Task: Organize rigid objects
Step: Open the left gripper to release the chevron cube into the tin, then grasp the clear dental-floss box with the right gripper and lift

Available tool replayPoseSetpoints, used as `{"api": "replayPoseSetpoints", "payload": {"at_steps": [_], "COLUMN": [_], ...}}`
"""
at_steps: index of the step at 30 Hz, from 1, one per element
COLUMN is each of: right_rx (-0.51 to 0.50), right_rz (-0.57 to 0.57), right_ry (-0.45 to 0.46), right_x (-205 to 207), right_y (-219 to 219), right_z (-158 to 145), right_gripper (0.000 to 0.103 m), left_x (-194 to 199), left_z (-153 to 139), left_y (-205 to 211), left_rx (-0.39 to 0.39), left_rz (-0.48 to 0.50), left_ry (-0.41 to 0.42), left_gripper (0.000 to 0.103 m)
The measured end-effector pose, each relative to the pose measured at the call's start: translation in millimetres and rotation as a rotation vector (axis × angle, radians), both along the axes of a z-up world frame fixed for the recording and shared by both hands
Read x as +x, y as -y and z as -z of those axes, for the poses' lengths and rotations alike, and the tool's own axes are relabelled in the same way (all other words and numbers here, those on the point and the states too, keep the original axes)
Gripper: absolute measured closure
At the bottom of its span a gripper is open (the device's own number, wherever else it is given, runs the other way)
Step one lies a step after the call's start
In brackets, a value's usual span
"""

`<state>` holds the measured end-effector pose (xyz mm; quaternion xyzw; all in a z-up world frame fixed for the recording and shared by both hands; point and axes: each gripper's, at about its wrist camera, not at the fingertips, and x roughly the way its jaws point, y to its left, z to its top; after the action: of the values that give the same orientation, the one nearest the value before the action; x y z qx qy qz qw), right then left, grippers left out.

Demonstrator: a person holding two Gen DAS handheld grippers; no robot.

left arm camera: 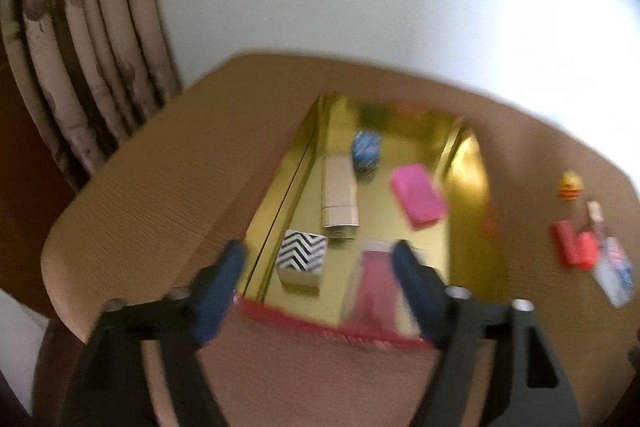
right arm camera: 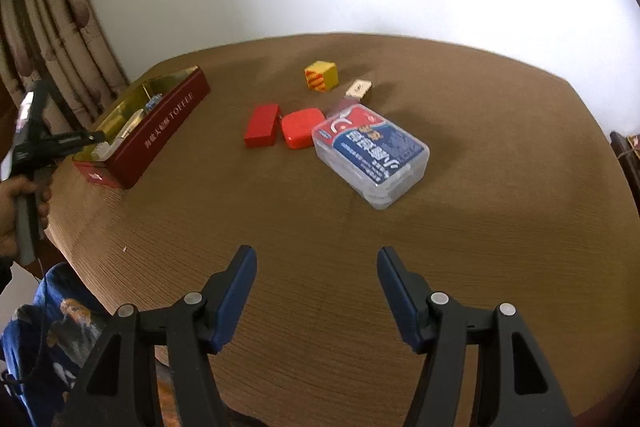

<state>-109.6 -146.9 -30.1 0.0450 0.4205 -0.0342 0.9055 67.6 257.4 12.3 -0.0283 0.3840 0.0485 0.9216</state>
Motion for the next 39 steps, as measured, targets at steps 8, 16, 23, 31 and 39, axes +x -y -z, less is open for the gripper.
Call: {"api": "replayPoseSetpoints", "payload": {"at_steps": [8, 16, 23, 31, 39], "right_rx": [-0.059, -0.27, -0.258, -0.244, -0.183], "right_rz": [0.039, -0.183, -0.346, -0.427, -0.33], "right_ry": [0.041, -0.026, -0.129, -0.222, -0.178], "right_x": [4, 47, 100, 132, 135], "right_y": [18, 17, 26, 37, 46], "right_z": [-3, -18, -9, 18, 37], "right_gripper": [0.039, 0.039, 0.038, 0.034, 0.041], "left_x": [-92, -90, -90, -87, -87], "left_z": [0, 16, 25, 34, 28], "left_y": [20, 25, 28, 30, 23], "left_rx": [-0.082, -0.173, -0.171, -0.158, -0.181], "left_rz": [0.191, 0.247, 0.257, 0.25, 0.229], "left_ry": [0.063, 0.031, -0.004, -0.031, 0.002], "left_gripper": [0.001, 0.001, 0.001, 0.001, 0.001]}}
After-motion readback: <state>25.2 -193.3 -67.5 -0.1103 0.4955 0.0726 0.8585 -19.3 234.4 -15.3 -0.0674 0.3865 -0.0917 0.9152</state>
